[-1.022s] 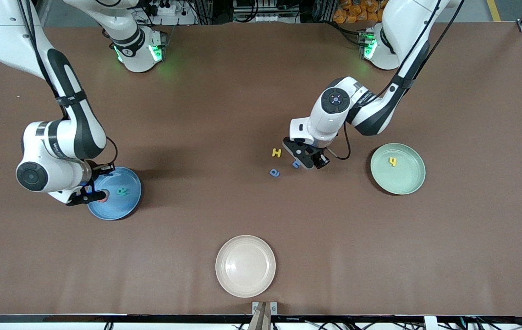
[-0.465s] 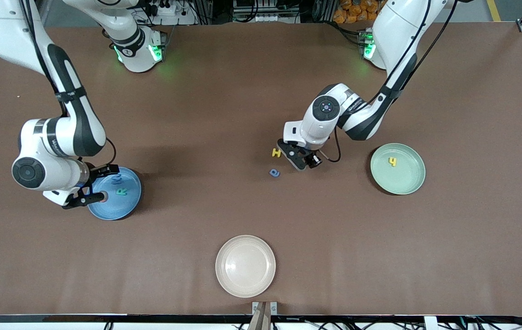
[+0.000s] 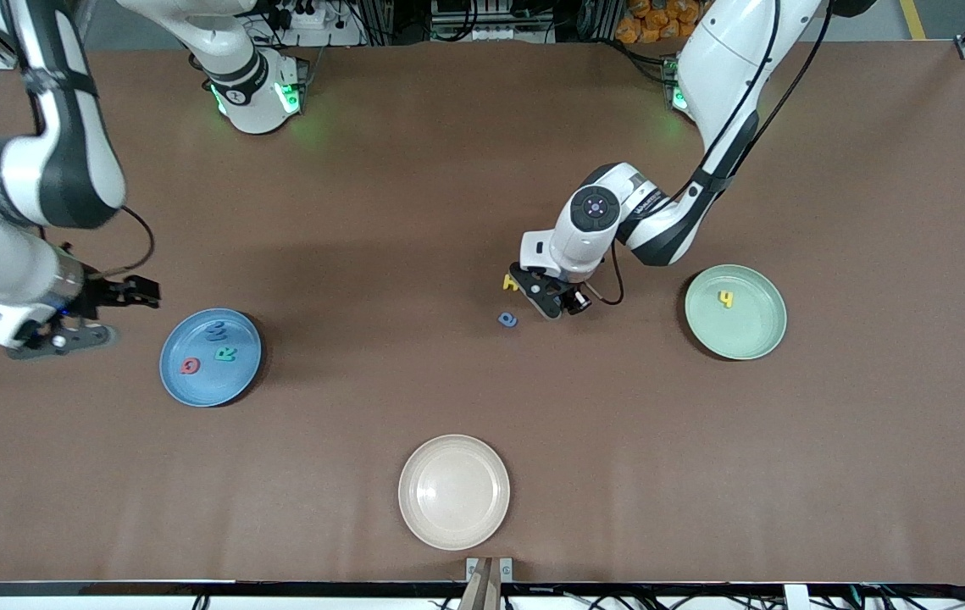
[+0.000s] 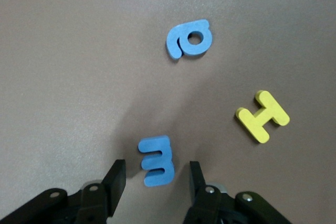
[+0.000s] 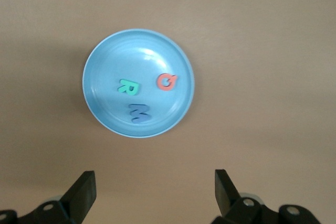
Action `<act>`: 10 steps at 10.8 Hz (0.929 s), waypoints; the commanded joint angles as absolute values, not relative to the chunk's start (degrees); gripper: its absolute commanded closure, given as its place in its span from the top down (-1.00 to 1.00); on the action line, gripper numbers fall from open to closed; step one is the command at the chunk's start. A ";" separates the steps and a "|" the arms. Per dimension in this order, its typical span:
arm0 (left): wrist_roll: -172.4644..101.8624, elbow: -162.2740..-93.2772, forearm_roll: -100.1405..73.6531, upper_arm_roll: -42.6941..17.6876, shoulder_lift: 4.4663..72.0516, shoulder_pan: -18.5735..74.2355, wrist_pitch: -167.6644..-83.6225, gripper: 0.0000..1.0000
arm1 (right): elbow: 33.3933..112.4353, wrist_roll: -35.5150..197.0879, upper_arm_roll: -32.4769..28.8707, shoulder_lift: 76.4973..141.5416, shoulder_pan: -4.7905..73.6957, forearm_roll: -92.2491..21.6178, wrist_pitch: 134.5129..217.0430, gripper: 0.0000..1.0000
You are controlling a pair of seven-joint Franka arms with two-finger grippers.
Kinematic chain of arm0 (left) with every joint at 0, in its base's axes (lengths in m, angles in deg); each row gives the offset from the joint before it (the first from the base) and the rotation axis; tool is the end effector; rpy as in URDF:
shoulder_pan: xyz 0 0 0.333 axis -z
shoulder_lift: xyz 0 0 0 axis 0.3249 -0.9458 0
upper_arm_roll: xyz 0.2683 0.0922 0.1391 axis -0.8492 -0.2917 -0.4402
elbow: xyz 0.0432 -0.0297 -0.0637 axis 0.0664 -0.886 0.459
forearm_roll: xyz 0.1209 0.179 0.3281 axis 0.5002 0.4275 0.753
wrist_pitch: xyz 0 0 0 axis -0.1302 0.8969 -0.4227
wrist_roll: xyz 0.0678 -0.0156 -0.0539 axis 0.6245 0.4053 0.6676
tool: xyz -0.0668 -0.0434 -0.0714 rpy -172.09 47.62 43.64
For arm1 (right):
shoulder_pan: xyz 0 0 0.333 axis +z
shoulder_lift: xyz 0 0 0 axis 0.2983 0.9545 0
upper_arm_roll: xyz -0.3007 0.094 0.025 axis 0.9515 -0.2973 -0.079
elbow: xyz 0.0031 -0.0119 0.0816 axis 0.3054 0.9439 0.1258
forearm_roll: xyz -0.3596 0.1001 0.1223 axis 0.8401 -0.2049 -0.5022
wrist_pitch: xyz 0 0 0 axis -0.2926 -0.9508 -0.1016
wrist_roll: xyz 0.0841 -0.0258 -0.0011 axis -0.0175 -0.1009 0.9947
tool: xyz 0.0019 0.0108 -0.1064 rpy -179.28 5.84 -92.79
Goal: Sort uppercase to blue plate, lowercase to green plate
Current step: 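Place the blue w on the green plate while the right gripper withdraws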
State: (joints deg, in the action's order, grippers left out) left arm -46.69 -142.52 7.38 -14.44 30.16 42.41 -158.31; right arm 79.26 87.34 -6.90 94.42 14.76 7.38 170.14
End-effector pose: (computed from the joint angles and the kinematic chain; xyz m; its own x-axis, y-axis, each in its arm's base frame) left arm 0.4697 -0.3919 0.1773 0.6191 -0.7825 0.0667 -0.7852 -0.6180 0.0385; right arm 0.5936 -0.0375 0.4381 0.9786 0.1828 -0.0944 0.1902 -0.9789 0.0752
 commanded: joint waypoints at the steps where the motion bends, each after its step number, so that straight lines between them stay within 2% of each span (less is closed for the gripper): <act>1: -45.79 -140.65 7.79 -16.06 28.73 44.44 -158.86 0.11 | 80.59 87.62 -7.43 88.47 13.23 7.24 169.58 1.00; 3: -45.18 -140.56 7.70 -16.06 28.81 44.44 -158.86 -0.03 | 80.59 87.53 -7.43 86.53 13.22 7.16 169.76 1.00; 7: -45.27 -140.56 7.96 -16.06 28.81 44.44 -158.77 -0.48 | 80.50 87.44 -9.00 82.31 13.23 6.89 168.18 1.00; 9: -45.79 -140.56 8.05 -16.06 29.07 44.36 -158.77 -0.68 | 78.67 87.44 -9.36 81.07 11.74 -0.89 165.82 1.00; 10: -46.32 -140.56 8.14 -16.15 29.51 44.18 -158.60 -0.71 | 77.70 87.01 -9.45 81.07 12.34 -1.19 164.32 1.00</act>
